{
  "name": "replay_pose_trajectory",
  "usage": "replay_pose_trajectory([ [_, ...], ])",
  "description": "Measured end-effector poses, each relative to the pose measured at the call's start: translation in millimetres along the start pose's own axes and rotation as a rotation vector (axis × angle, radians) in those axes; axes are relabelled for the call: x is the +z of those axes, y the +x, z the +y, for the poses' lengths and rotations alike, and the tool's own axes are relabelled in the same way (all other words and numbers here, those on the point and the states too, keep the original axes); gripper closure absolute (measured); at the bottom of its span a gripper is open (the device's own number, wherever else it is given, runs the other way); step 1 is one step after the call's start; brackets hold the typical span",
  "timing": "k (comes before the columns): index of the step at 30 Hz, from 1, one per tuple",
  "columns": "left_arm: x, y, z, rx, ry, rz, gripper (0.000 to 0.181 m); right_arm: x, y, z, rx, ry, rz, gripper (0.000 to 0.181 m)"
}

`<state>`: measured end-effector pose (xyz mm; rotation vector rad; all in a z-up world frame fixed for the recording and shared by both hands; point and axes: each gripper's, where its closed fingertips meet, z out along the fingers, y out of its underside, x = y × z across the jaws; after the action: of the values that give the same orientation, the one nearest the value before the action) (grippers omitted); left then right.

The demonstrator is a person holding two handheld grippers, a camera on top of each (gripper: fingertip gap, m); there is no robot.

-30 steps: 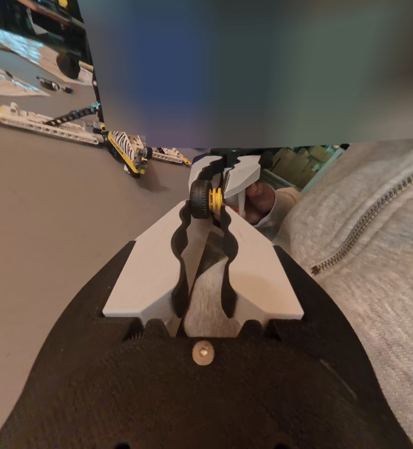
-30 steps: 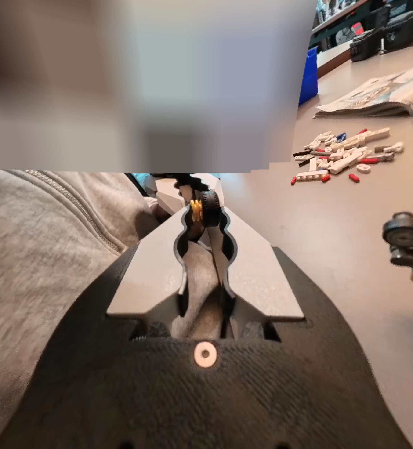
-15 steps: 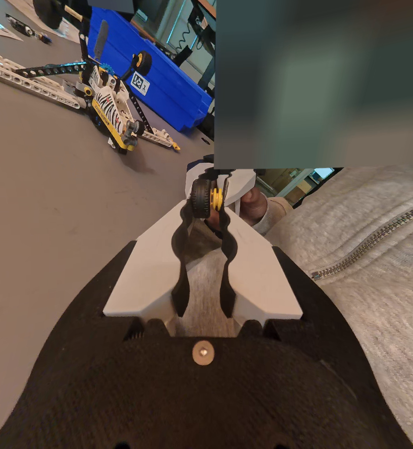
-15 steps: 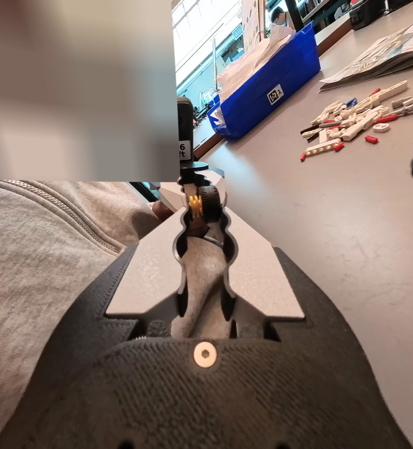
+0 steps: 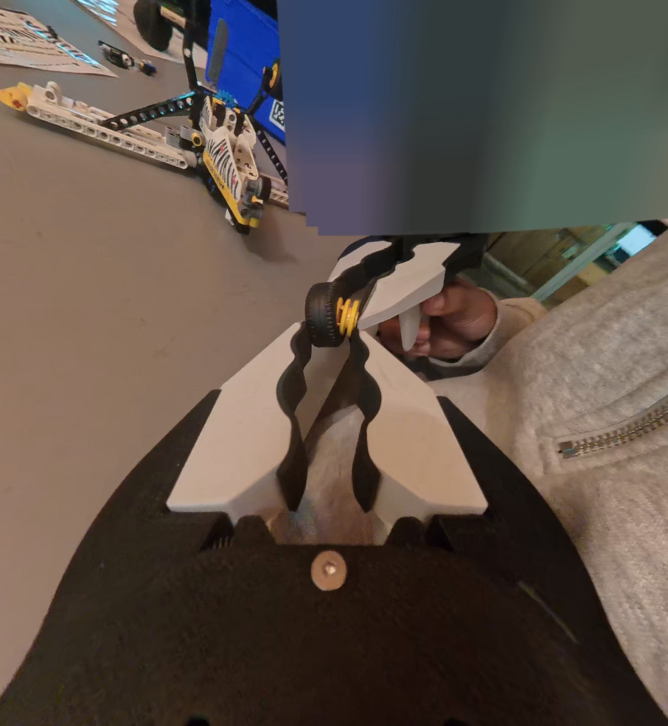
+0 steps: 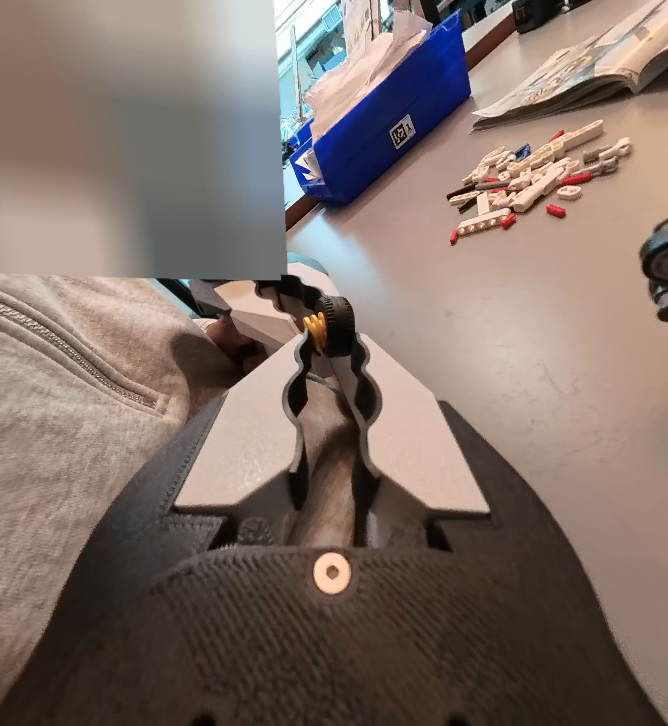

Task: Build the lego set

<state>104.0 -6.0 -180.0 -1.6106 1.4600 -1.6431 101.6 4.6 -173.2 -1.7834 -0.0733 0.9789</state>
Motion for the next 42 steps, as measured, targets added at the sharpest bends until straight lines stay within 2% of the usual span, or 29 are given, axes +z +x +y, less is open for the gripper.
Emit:
replay_pose_trajectory([
  [3, 0, -3, 1, 0.043, -0.010, -0.040, 0.161, 1, 3, 1, 0.028, 0.009, 0.018, 0.163],
  [7, 0, -2, 3, 0.061, -0.008, -0.015, 0.156, 1, 1, 0, 0.077, 0.014, -0.018, 0.163],
  [12, -2, -4, -1, -0.103, 0.043, 0.099, 0.152, 2, 2, 4, 0.091, -0.013, -0.019, 0.162],
  [17, -6, 0, -5, -0.142, 0.063, 0.151, 0.150, 0, 5, 12, 0.111, -0.065, -0.021, 0.161],
  [22, -3, -3, 1, -0.178, 0.012, 0.154, 0.158, 2, 4, 18, 0.069, -0.102, -0.023, 0.161],
  [30, -2, -1, 11, -0.171, -0.067, 0.174, 0.136, 2, -1, 24, 0.028, -0.160, -0.051, 0.161],
  [31, -2, 1, 12, -0.161, -0.077, 0.188, 0.137, 2, -3, 25, 0.025, -0.167, -0.063, 0.161],
  [33, -3, 7, 12, -0.153, -0.080, 0.219, 0.153, 2, -2, 27, 0.023, -0.176, -0.062, 0.161],
  [42, -7, 7, 6, -0.203, -0.046, 0.250, 0.158, 3, -6, 20, 0.032, -0.105, -0.094, 0.160],
])
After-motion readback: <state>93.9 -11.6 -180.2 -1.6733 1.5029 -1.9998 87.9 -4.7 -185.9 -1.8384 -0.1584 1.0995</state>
